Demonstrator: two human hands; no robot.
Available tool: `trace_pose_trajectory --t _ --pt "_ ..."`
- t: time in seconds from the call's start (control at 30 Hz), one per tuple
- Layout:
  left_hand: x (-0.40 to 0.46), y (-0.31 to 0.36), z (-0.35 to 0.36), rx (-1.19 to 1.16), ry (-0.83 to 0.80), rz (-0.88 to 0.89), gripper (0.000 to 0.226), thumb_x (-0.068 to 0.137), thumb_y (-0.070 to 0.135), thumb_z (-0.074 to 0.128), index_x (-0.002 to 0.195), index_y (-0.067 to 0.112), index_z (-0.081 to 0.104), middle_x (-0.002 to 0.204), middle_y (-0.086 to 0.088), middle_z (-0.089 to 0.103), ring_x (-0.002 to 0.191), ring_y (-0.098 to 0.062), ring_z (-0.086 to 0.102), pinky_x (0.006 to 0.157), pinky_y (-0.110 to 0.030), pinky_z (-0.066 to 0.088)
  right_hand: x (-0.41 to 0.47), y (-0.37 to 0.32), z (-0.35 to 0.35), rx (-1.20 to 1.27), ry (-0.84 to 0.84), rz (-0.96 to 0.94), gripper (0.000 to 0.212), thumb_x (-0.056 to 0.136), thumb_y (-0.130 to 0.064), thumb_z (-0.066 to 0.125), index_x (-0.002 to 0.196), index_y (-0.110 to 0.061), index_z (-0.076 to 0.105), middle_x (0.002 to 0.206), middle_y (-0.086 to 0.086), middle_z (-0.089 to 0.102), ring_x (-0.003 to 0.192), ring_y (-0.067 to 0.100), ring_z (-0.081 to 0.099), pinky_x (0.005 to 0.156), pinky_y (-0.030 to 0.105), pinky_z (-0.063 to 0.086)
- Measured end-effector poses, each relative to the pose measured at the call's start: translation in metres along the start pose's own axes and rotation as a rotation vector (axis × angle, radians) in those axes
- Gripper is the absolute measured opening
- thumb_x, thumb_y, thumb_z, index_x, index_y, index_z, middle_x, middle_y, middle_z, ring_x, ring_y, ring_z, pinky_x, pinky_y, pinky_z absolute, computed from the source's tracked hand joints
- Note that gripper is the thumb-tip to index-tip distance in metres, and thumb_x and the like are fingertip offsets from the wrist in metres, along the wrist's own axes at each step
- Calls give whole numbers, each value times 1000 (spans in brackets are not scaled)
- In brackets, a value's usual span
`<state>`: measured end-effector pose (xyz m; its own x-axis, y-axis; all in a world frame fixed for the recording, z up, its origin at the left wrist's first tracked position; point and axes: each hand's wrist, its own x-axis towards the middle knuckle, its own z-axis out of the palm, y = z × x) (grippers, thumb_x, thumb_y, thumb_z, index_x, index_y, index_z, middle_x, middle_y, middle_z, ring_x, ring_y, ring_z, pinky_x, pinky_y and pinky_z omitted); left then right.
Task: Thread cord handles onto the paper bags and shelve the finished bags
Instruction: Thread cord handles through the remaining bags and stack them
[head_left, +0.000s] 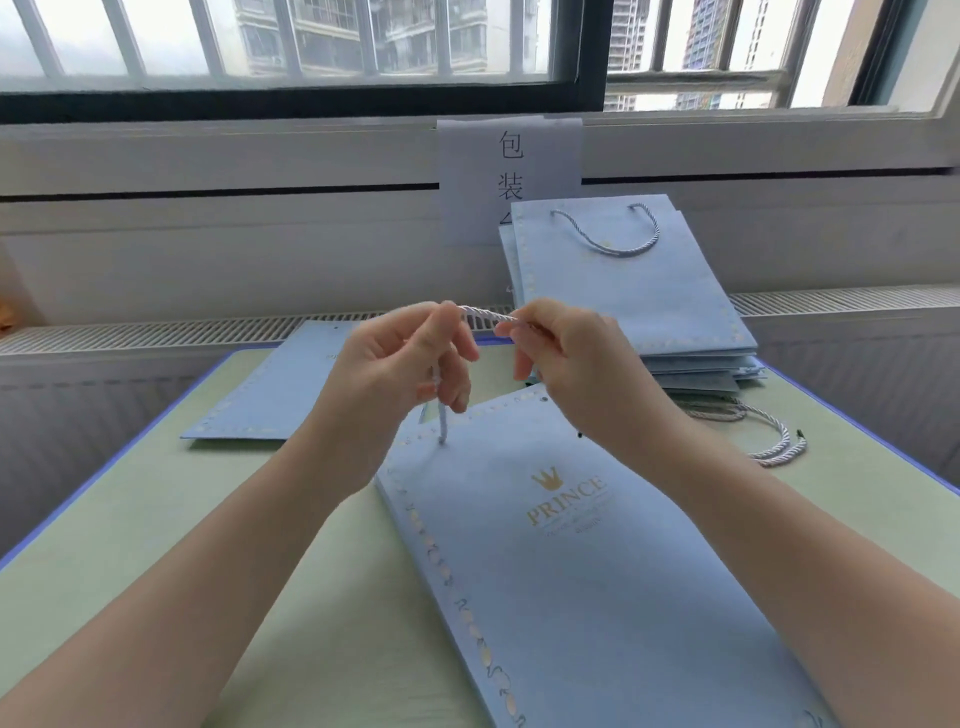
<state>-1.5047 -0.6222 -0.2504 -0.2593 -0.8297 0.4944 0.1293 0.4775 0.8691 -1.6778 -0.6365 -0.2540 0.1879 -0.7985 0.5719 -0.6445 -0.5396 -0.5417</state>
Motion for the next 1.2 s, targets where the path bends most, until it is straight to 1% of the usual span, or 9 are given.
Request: trace_pose_trajectory --t 0.2,0.4,0.5,0.57,0.67,0.83,1.0,1.1,1.2 --pt "0 -1 -13 101 -160 -123 48 85 49 52 51 20 69 72 -5 71 75 -25 60 81 -34 49 -3 5 4 -477 12 -69 38 100 -36 38 84 -13 64 83 -1 51 82 22 41 70 34 30" --pt "-6 -53 -13 992 -174 -37 14 92 12 58 92 20 69 92 3 57 94 -17 56 85 -36 46 1 6 -12 -233 158 117 42 100 -36 39 60 -27 47 53 -12 43 55 21 42 54 33 32" --pt "-6 -50 -7 975 -172 -137 19 91 26 61 109 21 62 96 6 55 96 -13 54 86 -31 44 7 14 -13 -102 175 83 26 98 -18 47 80 -7 61 73 -2 63 71 26 62 69 41 51" --pt "-5 -46 -5 983 -163 -185 26 86 37 64 109 26 59 92 6 55 87 -13 51 81 -32 44 8 13 -10 46 100 121 19 94 -3 48 88 -9 64 81 1 66 81 19 65 80 37 54" --pt "-2 -37 -6 960 -121 -276 27 84 43 65 106 30 54 83 7 53 76 -13 50 70 -30 40 7 7 -8 237 8 165 36 86 14 40 92 -11 65 84 7 66 76 14 65 76 25 55" --pt "2 -21 -9 966 -121 -327 26 86 53 55 87 28 59 56 12 42 52 -4 39 55 -28 30 4 2 -5 337 -140 300 37 91 8 32 90 -9 64 72 7 59 55 13 57 62 26 51" --pt "0 -27 -10 1072 -190 -412 31 84 57 55 76 27 56 67 10 47 63 -8 45 70 -32 41 -2 -6 5 541 -292 452 45 84 14 27 95 -8 65 86 7 66 80 16 65 74 29 56" --pt "0 -37 -9 1054 -196 -418 26 86 51 58 85 25 56 74 9 53 72 -12 51 74 -32 44 -3 -9 6 696 -315 512 36 89 5 34 93 -7 68 90 7 71 85 17 68 81 36 57" --pt "-1 -41 -4 905 -54 -292 26 86 41 63 105 26 53 78 6 60 72 -10 54 71 -30 44 -4 -7 9 624 -262 437 24 96 -13 48 87 -7 70 69 2 65 63 12 61 73 27 57"
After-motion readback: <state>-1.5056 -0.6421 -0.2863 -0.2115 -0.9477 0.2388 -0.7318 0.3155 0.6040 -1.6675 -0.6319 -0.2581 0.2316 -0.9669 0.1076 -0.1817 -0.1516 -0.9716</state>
